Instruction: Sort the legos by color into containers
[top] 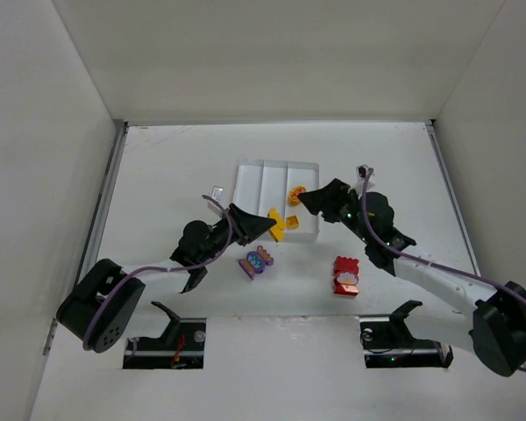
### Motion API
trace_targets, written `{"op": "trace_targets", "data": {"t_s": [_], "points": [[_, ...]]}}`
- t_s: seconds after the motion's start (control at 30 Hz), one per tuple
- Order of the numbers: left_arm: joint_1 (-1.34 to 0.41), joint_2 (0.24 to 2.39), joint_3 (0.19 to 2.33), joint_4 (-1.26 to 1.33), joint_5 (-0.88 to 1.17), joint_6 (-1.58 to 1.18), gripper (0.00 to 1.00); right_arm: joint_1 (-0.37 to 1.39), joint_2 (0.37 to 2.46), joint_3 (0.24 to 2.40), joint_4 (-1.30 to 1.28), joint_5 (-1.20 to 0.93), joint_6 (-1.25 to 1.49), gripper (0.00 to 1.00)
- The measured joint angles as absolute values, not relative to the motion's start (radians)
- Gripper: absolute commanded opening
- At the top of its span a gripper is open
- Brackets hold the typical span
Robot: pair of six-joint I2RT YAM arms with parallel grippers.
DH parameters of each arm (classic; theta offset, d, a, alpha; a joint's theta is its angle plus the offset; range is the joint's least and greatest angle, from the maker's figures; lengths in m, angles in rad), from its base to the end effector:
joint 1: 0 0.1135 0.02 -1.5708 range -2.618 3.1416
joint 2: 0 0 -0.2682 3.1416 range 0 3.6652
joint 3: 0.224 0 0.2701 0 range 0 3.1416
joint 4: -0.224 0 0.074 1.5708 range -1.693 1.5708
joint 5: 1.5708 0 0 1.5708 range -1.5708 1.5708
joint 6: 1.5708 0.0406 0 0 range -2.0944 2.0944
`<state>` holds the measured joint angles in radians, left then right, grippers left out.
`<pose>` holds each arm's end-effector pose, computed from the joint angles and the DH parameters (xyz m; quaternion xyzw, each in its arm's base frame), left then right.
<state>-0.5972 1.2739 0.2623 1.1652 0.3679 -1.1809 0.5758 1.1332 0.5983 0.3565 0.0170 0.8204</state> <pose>0.1925 -0.1485 0.1957 -0.0511 0.6527 -0.6546 0.3780 0.2321 0.1499 0.2535 0.0990 0.7609 0.4072 0.4955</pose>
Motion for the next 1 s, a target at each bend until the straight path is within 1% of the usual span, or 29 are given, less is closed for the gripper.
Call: {"op": "trace_targets", "data": {"t_s": [0.07, 0.17, 0.3, 0.4, 0.53, 0.73, 0.8, 0.87, 0.93, 0.97, 1.0], "points": [[-0.604, 1.298, 0.271, 1.201, 0.387, -1.193, 0.09, 0.568, 1.101, 0.546, 0.443, -0.076, 0.868, 0.77], [-0.619, 1.319, 0.282, 1.23, 0.411, -1.211, 0.1, 0.564, 1.13, 0.509, 0.544, -0.194, 0.923, 0.8], [-0.651, 1.326, 0.301, 1.247, 0.436, -1.221, 0.1, 0.579, 1.169, 0.49, 0.611, -0.281, 0.967, 0.79], [-0.67, 1.326, 0.31, 1.253, 0.445, -1.222, 0.11, 0.594, 1.172, 0.49, 0.646, -0.317, 0.984, 0.75], [-0.685, 1.327, 0.316, 1.256, 0.452, -1.225, 0.11, 0.605, 1.172, 0.487, 0.692, -0.342, 1.0, 0.66], [-0.693, 1.327, 0.317, 1.26, 0.453, -1.229, 0.11, 0.605, 1.172, 0.469, 0.726, -0.359, 1.026, 0.59], [-0.694, 1.327, 0.319, 1.26, 0.453, -1.23, 0.11, 0.606, 1.173, 0.463, 0.736, -0.364, 1.033, 0.59], [-0.694, 1.327, 0.323, 1.261, 0.453, -1.231, 0.11, 0.61, 1.179, 0.457, 0.752, -0.369, 1.043, 0.54], [-0.694, 1.327, 0.326, 1.261, 0.453, -1.232, 0.11, 0.615, 1.19, 0.457, 0.773, -0.379, 1.055, 0.53], [-0.694, 1.327, 0.327, 1.261, 0.453, -1.232, 0.11, 0.616, 1.195, 0.457, 0.781, -0.384, 1.063, 0.51], [-0.694, 1.327, 0.327, 1.261, 0.453, -1.232, 0.12, 0.617, 1.201, 0.457, 0.791, -0.39, 1.069, 0.47]]}}
